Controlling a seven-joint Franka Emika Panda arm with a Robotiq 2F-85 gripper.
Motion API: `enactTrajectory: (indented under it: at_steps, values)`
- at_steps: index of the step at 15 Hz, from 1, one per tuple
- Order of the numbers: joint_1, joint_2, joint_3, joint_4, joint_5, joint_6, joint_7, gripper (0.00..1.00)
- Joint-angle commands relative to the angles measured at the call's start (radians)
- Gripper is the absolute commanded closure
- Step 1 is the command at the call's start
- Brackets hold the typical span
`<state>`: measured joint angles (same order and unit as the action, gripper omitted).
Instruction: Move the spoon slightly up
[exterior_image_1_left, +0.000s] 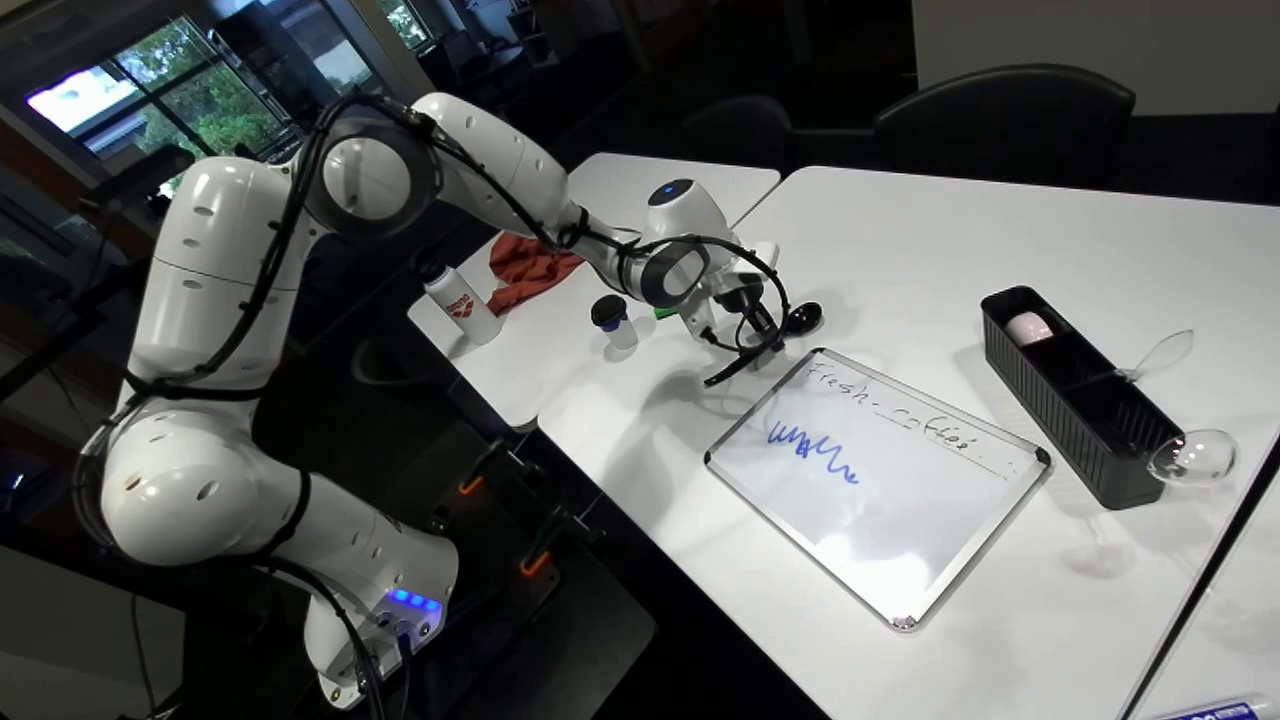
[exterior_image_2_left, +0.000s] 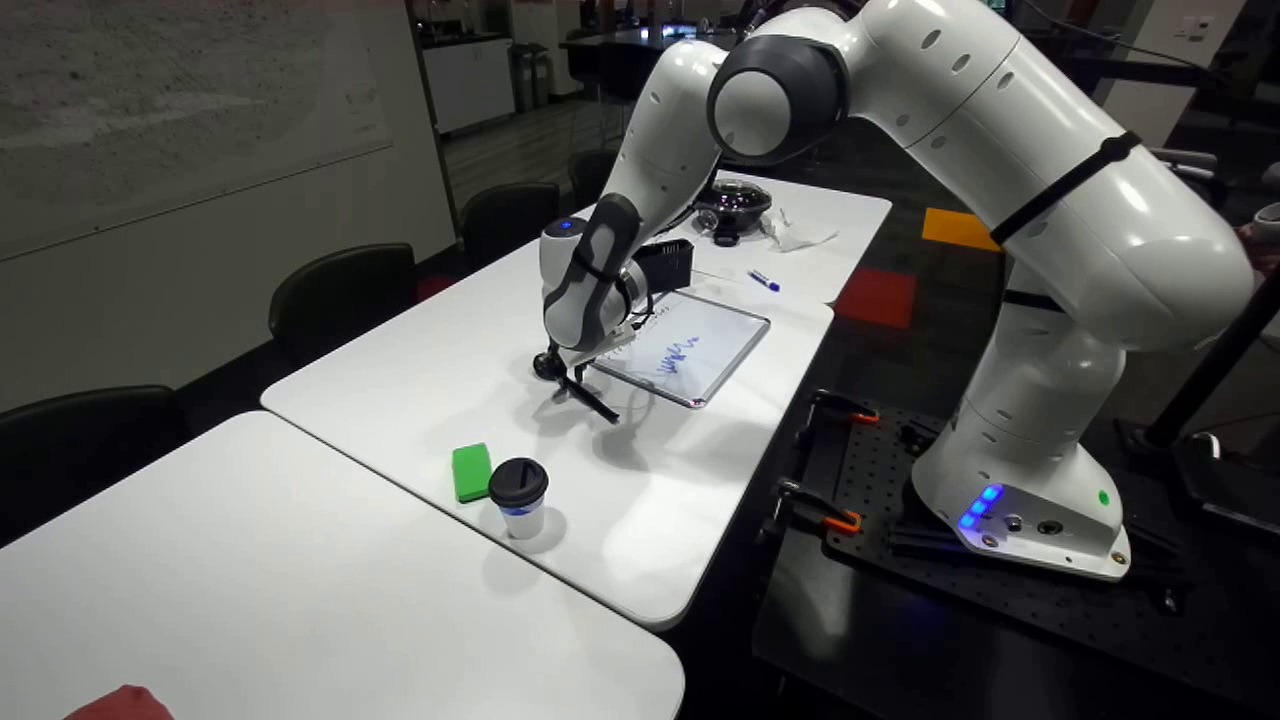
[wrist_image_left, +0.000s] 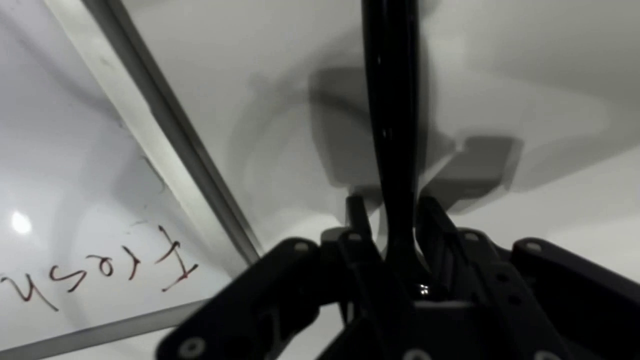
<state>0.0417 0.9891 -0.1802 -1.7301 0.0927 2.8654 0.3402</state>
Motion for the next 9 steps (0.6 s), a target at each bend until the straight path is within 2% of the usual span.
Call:
enactTrajectory:
  at_steps: [1,3,5,9]
  values:
    - [0.030,0.005,-0.024,0.027,0.012,-0.024,0.026,0.97]
    - [0.048,-0.010,-0.037,0.019,0.010,-0.032,0.037,1.00]
    - [0.052,-0.038,-0.038,0.007,0.030,-0.033,0.064,0.96]
    - [0.038,-0.080,-0.037,0.045,0.130,-0.100,0.194,0.96]
